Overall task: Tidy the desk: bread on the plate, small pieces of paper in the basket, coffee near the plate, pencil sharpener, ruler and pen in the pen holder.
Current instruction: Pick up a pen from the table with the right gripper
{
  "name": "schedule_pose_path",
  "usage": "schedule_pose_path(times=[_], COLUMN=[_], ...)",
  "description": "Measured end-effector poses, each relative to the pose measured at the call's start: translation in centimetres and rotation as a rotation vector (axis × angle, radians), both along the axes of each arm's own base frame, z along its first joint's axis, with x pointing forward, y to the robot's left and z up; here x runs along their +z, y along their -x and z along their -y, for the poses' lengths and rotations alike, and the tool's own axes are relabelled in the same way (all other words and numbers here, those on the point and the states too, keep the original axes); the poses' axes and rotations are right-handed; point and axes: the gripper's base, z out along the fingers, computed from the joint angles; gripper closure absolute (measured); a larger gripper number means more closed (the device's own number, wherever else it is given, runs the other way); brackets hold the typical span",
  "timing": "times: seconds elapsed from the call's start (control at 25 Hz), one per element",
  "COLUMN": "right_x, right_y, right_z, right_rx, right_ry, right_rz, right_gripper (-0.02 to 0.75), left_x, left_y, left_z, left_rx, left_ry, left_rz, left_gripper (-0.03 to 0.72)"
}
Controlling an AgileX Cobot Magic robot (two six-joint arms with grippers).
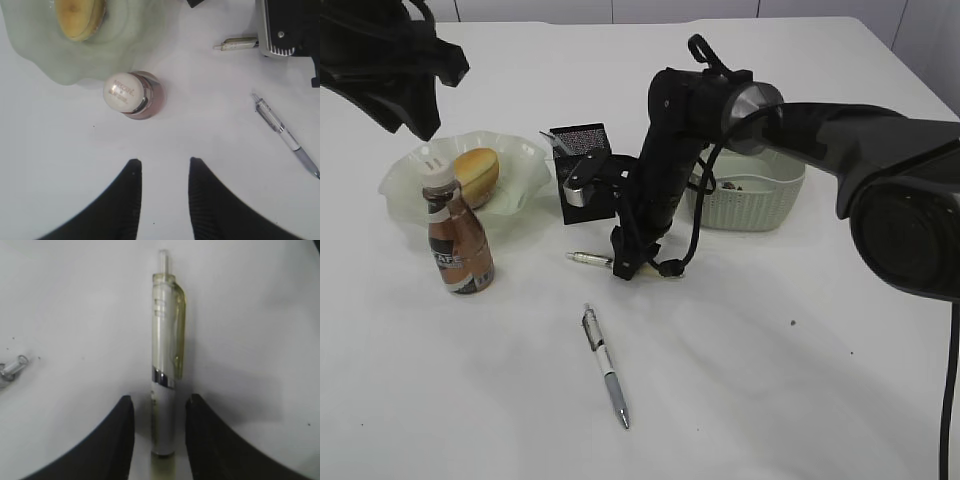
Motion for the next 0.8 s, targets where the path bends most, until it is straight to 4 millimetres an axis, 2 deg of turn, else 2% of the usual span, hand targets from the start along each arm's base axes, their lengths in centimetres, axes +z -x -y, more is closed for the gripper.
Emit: schedule_pose_path(times=[0.36,0.6,0.8], right_x=[-0.22,-0.28,-0.34], right_y=[-0.11,-0.09,-0.16], right_z=[0.06,0.12,0.37], right_rx=[0.003,0.006,0.013], right_ry=[0.011,0.019,0.048], right_rz=[0.005,0.002,0.012], right_gripper=[0.48,0.577,0.596], left_x=[0.0,-0.01,-0.03], left_y=[0.01,0.02,0.11], left_z=[0.01,0.05,0.25], left_rx=[-0.002,-0.002,-0.01], left_ry=[0.001,0.005,0.025], left_rz=[-0.001,-0.002,-0.013], left_gripper=[0.451,0.452,0.452])
